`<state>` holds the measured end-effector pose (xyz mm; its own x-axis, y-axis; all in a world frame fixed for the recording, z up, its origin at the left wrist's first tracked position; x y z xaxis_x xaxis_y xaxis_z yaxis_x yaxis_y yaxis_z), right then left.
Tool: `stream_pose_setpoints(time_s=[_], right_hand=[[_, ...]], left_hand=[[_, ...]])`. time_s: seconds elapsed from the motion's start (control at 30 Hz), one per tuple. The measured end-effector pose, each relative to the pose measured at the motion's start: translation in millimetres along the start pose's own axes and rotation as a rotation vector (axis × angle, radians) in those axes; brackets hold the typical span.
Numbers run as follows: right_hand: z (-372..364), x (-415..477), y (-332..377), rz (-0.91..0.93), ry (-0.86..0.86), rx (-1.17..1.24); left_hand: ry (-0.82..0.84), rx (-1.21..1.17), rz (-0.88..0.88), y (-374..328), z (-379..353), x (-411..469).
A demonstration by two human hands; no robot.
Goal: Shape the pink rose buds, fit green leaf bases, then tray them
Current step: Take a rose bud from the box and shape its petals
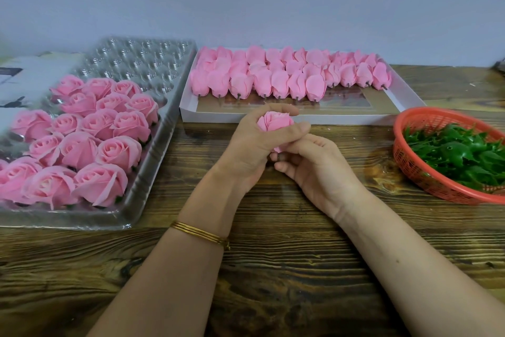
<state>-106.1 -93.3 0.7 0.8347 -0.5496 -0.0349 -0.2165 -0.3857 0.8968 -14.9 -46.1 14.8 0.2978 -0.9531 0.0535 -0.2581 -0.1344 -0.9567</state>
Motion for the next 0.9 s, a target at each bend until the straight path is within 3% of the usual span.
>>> stream_pose_setpoints(time_s=[0.23, 0.67, 0.9], right_hand=[[-2.2, -0.2, -0.7, -0.095, 0.012, 0.129], [-7.6, -4.0, -8.8, -0.095, -0.054, 0.026], [-7.1, -5.2, -4.5, -0.070, -0.061, 0.037]], left_hand=[[0.068, -0.017, 0.032, -2.5, 2.3, -0.8], [-0.147, -0.107, 0.069, 6.0, -1.6, 3.5], [-0.059, -0.103, 0.053, 1.3, -2.0, 2.5]])
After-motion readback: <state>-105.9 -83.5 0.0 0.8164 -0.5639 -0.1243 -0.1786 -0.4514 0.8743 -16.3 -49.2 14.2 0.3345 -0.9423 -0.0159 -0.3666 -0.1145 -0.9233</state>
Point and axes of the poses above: each hand's wrist, its own x-axis towards the middle knuckle, its own z-axis out of the back of the hand, y = z × x, the point moved 4 cm from there along x, towards the middle knuckle, and after that the axes turned 6 degrees about y, right-handed, at the moved point
